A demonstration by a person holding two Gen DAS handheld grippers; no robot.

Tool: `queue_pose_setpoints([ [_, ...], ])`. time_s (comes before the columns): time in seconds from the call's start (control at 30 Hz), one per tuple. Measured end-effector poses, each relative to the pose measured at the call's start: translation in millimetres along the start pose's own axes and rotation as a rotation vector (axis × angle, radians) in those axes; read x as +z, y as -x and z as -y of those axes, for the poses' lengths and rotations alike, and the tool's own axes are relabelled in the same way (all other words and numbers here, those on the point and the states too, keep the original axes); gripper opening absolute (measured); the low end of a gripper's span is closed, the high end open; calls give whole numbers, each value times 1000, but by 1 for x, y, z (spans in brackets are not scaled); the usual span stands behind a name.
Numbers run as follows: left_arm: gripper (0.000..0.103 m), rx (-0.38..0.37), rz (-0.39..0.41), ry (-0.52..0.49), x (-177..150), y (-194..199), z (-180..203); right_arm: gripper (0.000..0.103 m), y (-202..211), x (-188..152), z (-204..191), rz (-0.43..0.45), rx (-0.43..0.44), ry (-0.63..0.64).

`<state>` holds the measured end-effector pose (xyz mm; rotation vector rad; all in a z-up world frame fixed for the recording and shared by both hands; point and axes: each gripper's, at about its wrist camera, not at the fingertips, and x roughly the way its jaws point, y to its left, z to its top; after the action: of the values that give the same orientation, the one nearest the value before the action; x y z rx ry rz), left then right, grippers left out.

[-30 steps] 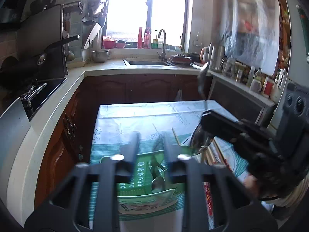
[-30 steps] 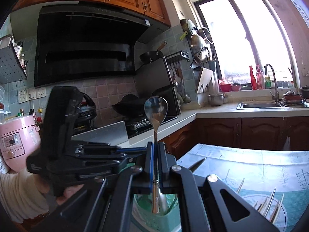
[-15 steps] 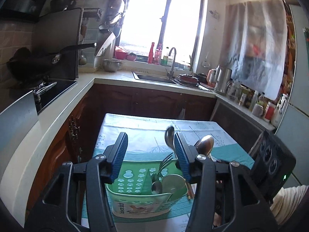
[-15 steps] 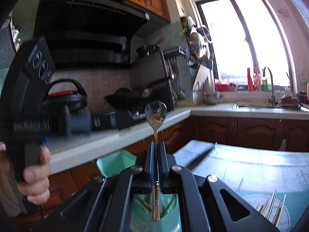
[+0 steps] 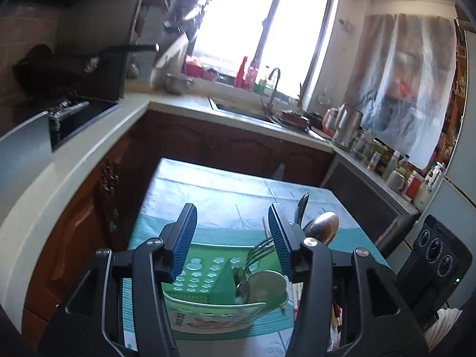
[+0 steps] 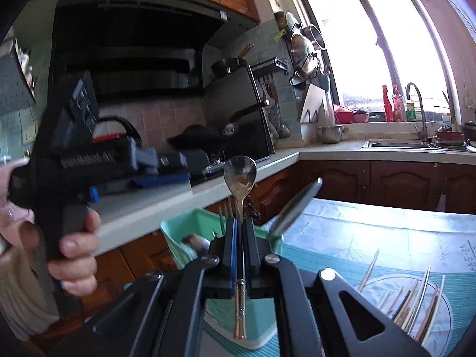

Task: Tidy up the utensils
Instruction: 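Lower the fork into the holder and open the left gripper, then lower the teaspoon into the holder and open the right gripper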

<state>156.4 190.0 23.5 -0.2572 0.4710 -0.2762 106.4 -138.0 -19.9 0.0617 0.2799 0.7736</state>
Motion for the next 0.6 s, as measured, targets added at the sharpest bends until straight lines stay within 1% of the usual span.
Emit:
queue_pose_setpoints([
  [0.1,47,-36,-29,4,4,-11,-2,4,2,3,-4,17,24,12],
  [0.23,47,-72,-27,-15,9,-15,0,4,1,2,-13,20,31,63],
  [0.3,47,-83,-21,-38,13,-14,3,4,0,1,-12,19,31,65],
  [0.37,47,-83,-11,-70,16,-11,8,4,-2,2,-11,18,35,67],
  [0.47,47,-61,3,-101,19,-7,13,4,-6,3,-13,22,36,107],
  [0.6,47,-86,18,-97,26,2,16,4,-8,8,-16,46,36,132],
])
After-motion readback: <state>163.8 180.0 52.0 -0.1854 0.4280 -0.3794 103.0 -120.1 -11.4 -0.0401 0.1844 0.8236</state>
